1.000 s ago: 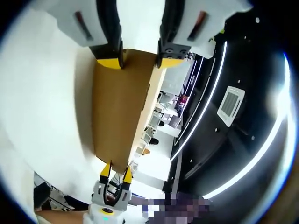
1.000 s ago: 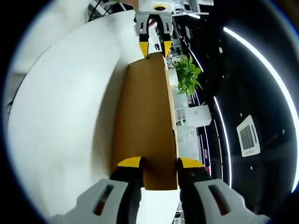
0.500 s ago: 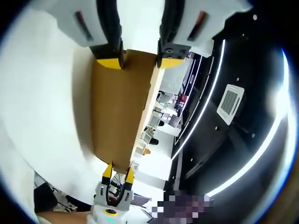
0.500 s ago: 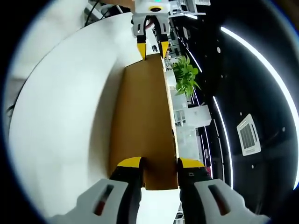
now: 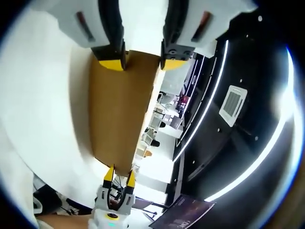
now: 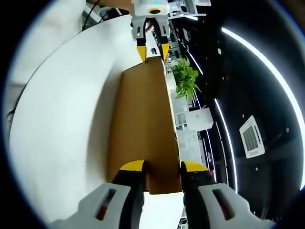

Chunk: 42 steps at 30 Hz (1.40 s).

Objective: Operate the shoe box by opening the lid, removing the specified soft item, and placing it in the target area until the item is outside and the box remains undamaged.

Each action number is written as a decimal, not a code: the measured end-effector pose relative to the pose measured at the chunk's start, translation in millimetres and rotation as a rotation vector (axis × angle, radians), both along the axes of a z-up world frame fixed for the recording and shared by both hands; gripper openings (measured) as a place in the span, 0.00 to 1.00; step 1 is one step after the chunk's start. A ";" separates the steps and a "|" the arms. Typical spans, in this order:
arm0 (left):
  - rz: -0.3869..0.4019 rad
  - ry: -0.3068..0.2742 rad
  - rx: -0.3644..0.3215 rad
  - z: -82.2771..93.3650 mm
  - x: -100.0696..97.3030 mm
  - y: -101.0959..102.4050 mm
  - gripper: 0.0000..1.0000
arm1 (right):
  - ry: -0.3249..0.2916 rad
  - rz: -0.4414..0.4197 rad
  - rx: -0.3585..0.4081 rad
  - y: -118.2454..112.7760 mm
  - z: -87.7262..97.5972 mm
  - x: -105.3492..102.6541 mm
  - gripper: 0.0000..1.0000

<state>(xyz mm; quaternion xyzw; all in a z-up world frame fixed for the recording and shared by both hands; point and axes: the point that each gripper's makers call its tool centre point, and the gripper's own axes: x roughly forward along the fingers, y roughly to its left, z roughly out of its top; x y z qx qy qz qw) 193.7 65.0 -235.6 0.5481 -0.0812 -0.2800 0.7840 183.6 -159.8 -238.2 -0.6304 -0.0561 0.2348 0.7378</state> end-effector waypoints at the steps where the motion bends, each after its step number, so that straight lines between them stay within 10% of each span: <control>1: 0.000 -0.003 -0.005 1.3 -0.1 0.2 0.30 | -0.004 0.001 0.004 -0.1 1.3 -0.3 0.28; 27: 0.027 -0.041 -0.163 25.0 3.0 7.7 0.35 | -0.062 -0.021 0.234 -8.9 24.4 2.2 0.35; 42: 0.075 -0.023 -0.254 34.4 9.9 14.8 0.33 | -0.119 -0.063 0.611 -19.8 37.6 3.1 0.39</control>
